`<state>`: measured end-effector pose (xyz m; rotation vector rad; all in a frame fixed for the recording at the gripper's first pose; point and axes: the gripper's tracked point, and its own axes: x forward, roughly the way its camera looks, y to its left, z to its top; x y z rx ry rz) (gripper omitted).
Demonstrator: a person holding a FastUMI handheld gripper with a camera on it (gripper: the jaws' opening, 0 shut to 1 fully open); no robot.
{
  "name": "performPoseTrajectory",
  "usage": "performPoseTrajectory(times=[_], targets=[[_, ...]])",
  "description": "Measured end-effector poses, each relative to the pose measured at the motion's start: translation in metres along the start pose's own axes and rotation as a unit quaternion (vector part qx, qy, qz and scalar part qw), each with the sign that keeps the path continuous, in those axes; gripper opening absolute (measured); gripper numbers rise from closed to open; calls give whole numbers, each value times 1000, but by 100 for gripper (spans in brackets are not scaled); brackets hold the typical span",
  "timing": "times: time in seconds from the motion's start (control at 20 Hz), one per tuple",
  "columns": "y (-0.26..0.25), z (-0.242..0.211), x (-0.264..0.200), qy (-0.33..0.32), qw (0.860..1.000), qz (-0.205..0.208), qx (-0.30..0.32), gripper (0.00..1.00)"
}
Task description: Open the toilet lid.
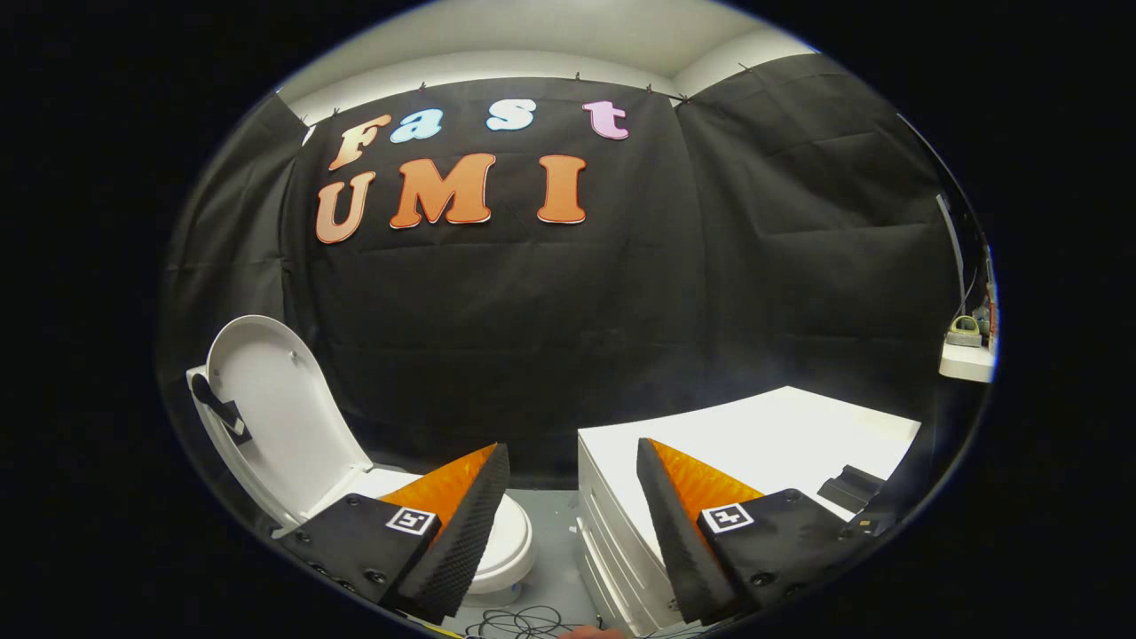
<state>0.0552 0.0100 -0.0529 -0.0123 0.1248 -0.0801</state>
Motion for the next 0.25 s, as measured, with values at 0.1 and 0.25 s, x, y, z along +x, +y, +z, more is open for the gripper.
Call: performPoseTrajectory(times=[0.1, 0.25], targets=[[0, 0, 0, 2, 1000, 0, 0, 93], [-1, 0, -2, 1, 1000, 0, 0, 93]])
